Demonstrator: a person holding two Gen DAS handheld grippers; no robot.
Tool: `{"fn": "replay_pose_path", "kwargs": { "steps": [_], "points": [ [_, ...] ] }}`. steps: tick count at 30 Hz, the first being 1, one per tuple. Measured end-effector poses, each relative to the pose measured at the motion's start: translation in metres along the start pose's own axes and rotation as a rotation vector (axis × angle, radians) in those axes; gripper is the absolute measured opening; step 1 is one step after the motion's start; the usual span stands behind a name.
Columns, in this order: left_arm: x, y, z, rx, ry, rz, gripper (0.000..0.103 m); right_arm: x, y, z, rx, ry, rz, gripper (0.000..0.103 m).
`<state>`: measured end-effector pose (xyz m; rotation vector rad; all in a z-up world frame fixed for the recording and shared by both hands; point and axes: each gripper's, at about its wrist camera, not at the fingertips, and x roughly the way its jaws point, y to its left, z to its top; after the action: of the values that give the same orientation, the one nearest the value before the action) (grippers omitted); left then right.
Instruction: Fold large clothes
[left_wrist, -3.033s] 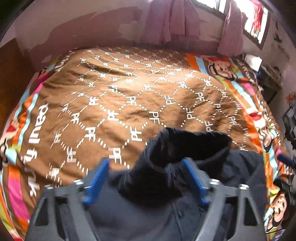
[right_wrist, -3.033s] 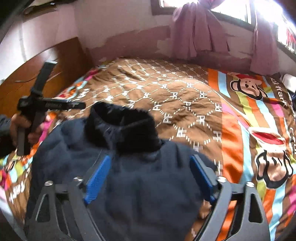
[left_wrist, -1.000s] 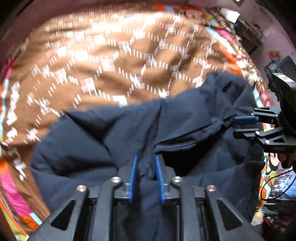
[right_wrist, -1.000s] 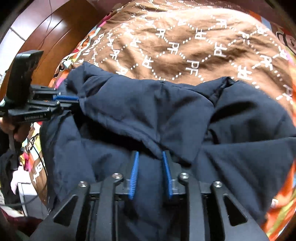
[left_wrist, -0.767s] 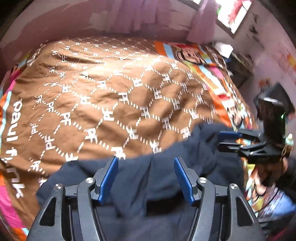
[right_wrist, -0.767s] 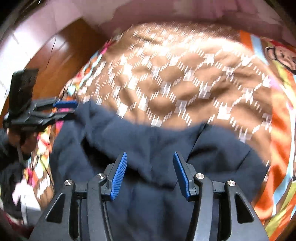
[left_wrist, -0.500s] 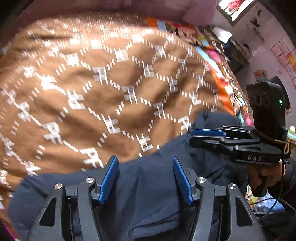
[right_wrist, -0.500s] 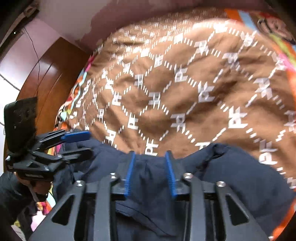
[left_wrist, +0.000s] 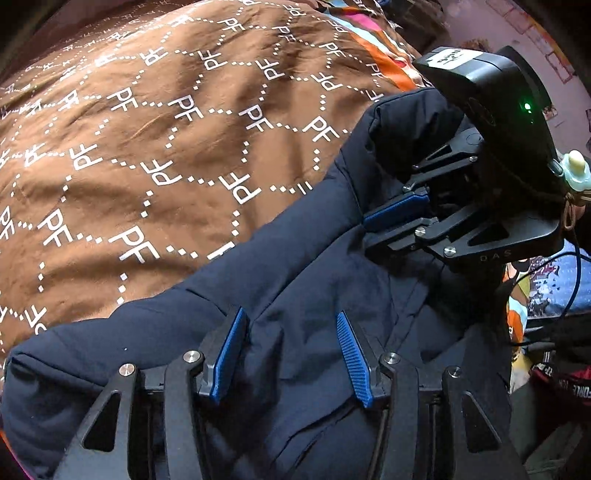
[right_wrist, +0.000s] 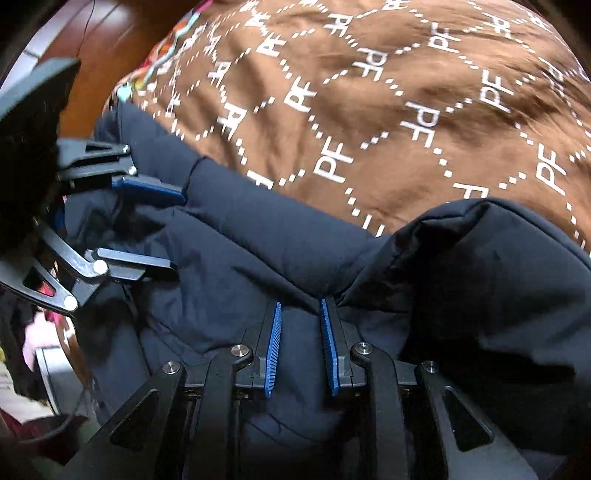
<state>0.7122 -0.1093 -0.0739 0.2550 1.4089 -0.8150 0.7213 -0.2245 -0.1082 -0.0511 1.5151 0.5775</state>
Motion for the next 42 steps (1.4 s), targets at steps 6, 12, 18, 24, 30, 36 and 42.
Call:
{"fn": "replay_pose_path", "kwargs": {
  "steps": [6, 12, 18, 24, 30, 36, 42],
  "points": [
    [-0.031, 0.012, -0.017, -0.079, -0.082, -0.084, 0.046, -0.004, 0.007, -0.017, 0.003, 0.019, 0.034, 0.02],
    [-0.013, 0.015, -0.029, -0.098, 0.033, -0.076, 0.032, 0.004, 0.007, -0.02, 0.032, 0.034, 0.045, 0.02],
    [0.024, 0.027, -0.02, -0.205, 0.128, -0.001, 0.016, 0.016, 0.012, -0.016, 0.007, 0.054, 0.0, 0.02],
    [0.038, 0.039, -0.018, -0.311, 0.121, 0.015, 0.011, 0.04, 0.013, -0.005, 0.012, 0.066, -0.021, 0.018],
    [0.048, 0.028, -0.024, -0.291, 0.03, 0.153, 0.01, 0.056, 0.024, -0.01, 0.049, -0.028, -0.081, 0.017],
    [0.048, 0.003, -0.041, -0.226, -0.122, 0.288, 0.01, 0.061, 0.051, -0.035, 0.004, -0.176, -0.192, 0.017],
    [0.044, -0.011, -0.057, -0.214, -0.22, 0.331, 0.01, 0.057, 0.074, -0.066, -0.015, -0.266, -0.271, 0.016]
  ]
}}
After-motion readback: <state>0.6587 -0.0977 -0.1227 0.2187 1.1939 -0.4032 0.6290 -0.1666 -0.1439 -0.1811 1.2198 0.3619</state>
